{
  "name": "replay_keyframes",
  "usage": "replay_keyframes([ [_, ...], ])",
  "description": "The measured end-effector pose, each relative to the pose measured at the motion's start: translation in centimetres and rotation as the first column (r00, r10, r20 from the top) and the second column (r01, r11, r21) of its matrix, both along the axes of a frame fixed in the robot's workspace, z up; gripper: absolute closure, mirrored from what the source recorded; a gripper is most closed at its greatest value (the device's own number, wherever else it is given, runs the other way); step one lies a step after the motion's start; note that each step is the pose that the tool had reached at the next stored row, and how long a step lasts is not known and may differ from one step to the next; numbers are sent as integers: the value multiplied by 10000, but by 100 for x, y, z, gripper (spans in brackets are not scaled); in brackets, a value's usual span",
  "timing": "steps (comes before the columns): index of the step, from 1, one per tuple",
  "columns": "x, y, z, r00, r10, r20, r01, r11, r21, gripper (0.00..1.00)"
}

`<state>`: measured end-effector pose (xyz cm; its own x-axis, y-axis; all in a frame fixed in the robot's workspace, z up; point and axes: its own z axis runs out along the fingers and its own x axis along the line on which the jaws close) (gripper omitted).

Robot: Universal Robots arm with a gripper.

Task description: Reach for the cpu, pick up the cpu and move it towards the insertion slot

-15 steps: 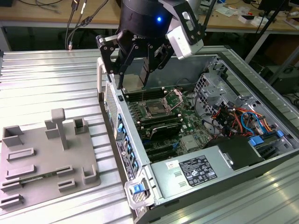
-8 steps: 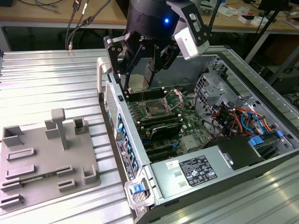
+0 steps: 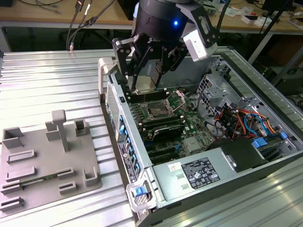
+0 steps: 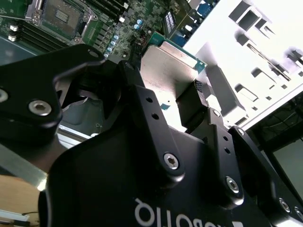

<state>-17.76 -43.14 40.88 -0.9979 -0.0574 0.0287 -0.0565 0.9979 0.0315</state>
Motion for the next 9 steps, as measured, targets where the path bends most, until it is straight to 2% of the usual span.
replay_keyframes([
  [9, 37, 0, -6, 10000, 1, -1, -1, 10000, 0, 45],
])
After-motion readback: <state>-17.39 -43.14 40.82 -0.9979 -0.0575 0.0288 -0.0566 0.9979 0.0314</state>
